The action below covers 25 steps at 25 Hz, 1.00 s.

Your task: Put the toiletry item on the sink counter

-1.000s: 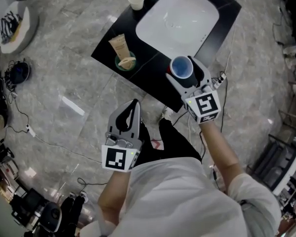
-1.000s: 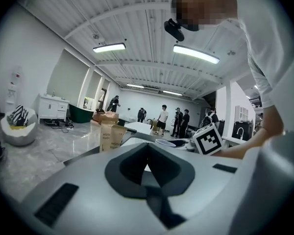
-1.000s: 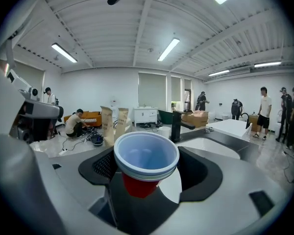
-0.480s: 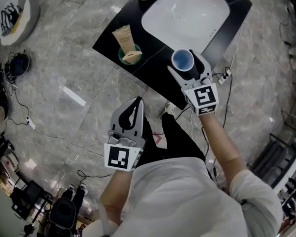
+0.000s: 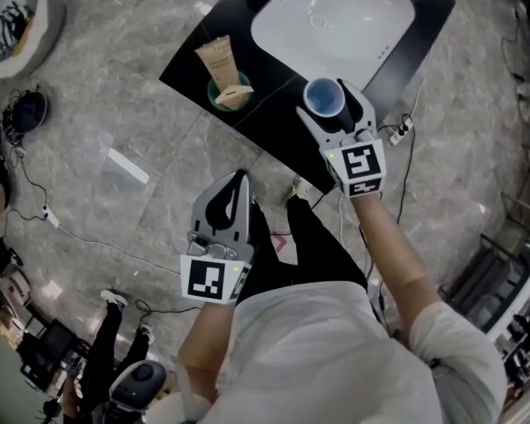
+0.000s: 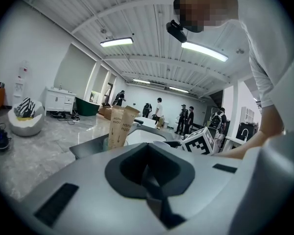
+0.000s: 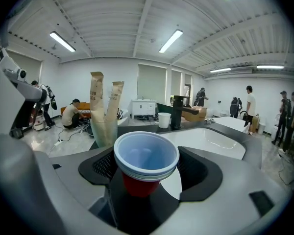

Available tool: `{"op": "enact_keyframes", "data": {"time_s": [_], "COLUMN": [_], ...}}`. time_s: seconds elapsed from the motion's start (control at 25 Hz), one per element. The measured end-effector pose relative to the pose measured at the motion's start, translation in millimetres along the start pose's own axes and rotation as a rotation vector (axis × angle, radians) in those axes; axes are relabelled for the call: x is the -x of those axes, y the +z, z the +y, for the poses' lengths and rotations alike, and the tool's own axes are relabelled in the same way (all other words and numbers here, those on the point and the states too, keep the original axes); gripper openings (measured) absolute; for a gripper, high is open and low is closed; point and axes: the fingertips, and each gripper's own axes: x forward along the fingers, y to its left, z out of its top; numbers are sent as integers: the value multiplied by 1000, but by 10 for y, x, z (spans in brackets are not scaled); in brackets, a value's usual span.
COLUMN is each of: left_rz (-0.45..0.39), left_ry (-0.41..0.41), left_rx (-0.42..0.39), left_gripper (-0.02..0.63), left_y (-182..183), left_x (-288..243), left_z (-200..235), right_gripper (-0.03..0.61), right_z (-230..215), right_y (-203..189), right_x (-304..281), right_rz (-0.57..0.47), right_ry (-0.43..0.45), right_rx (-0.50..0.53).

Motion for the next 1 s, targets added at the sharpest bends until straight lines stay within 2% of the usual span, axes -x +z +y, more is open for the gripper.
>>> {"op": "enact_keyframes", "data": {"time_s": [1.0], "left_rz": [15], "left_ry": [-7], "left_rx": [21], "left_gripper": [2], "left_y": [-139], "left_x": [-67], "left_z": [-34], "right_gripper": [385], "right_z": [59], "right_y": [-201], "right_x": [-158], "right_rz": [20], "right_ry": [-10], "right_rx": [14]}}
